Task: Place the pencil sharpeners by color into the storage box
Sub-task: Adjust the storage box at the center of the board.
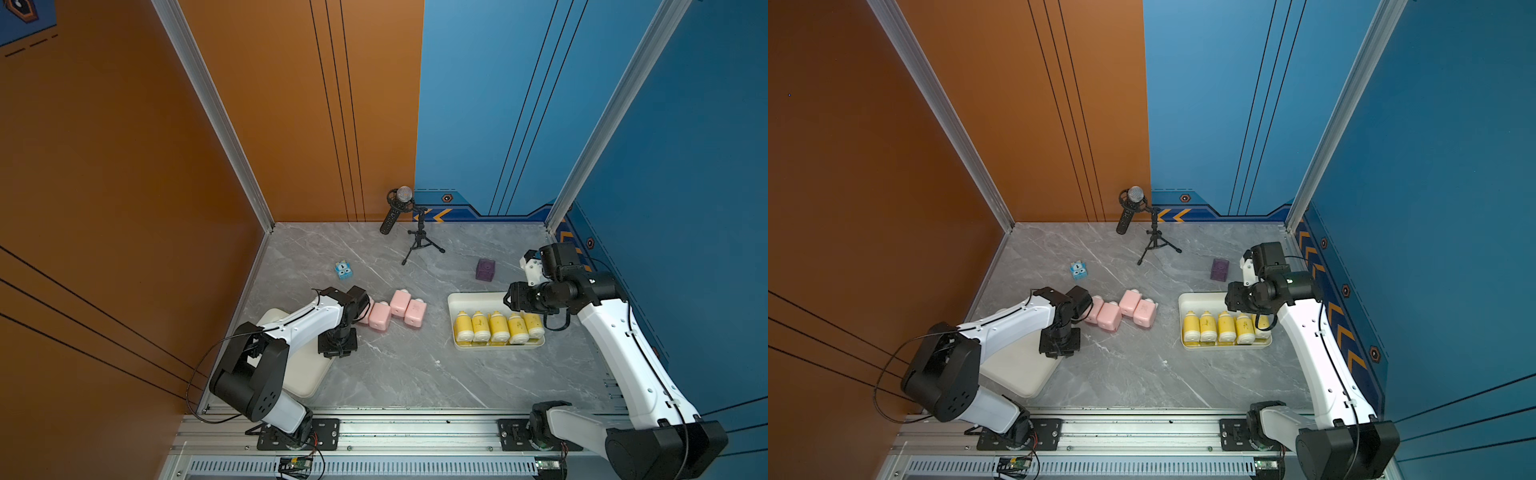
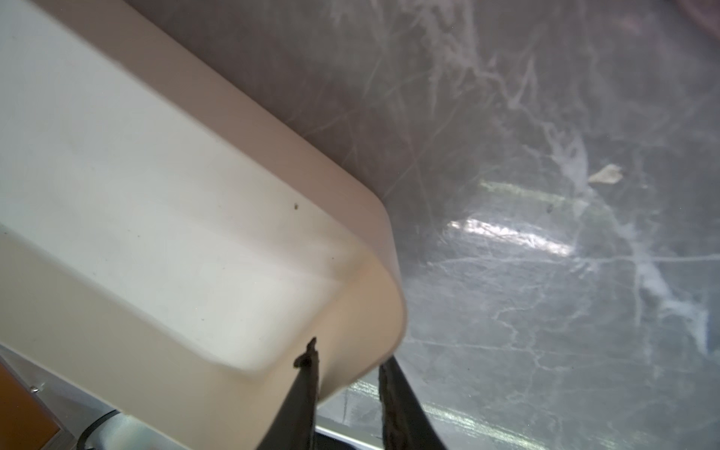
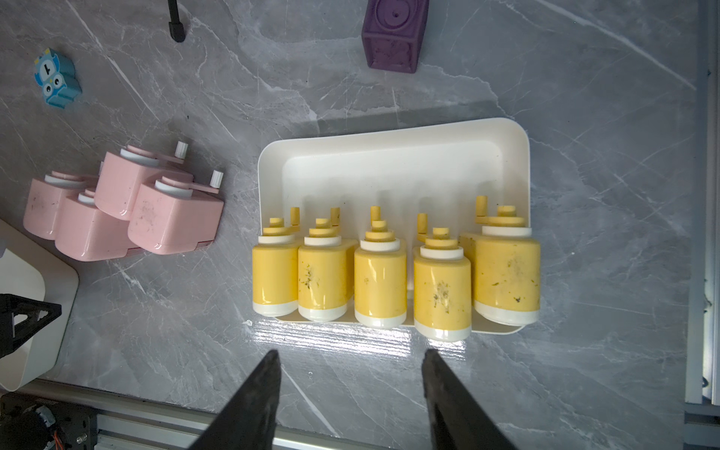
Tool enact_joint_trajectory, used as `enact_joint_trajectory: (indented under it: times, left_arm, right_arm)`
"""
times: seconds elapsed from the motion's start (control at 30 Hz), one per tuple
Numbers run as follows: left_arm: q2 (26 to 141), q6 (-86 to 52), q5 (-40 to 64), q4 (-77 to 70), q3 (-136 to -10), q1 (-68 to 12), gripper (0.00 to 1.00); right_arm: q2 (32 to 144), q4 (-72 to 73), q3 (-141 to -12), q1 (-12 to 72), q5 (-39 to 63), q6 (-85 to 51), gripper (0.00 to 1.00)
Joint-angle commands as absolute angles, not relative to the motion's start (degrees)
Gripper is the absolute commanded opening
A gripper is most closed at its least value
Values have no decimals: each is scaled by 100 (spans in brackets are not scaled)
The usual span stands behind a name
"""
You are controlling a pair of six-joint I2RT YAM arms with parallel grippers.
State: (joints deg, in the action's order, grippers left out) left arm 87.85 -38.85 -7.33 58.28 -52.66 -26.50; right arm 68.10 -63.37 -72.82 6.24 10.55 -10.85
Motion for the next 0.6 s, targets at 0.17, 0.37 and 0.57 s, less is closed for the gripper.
enact_joint_trajectory:
  times: [0.17,0.37,0.57]
  left_arm:
    - [8839,-3785,-587,5583,-5102,-2383,12]
    - [8908,-3607,-594,5560,-5224,-2208,0]
    - [9002,-3305,-548,5566,-5519,-1994,0]
  right_arm:
    - [6769,-6258,-7459,562,1134,-1083,59]
    - [6768,-6271,-7484,562,1134,-1158,60]
    - [6744,-6273,-7480,563,1111,-1228,60]
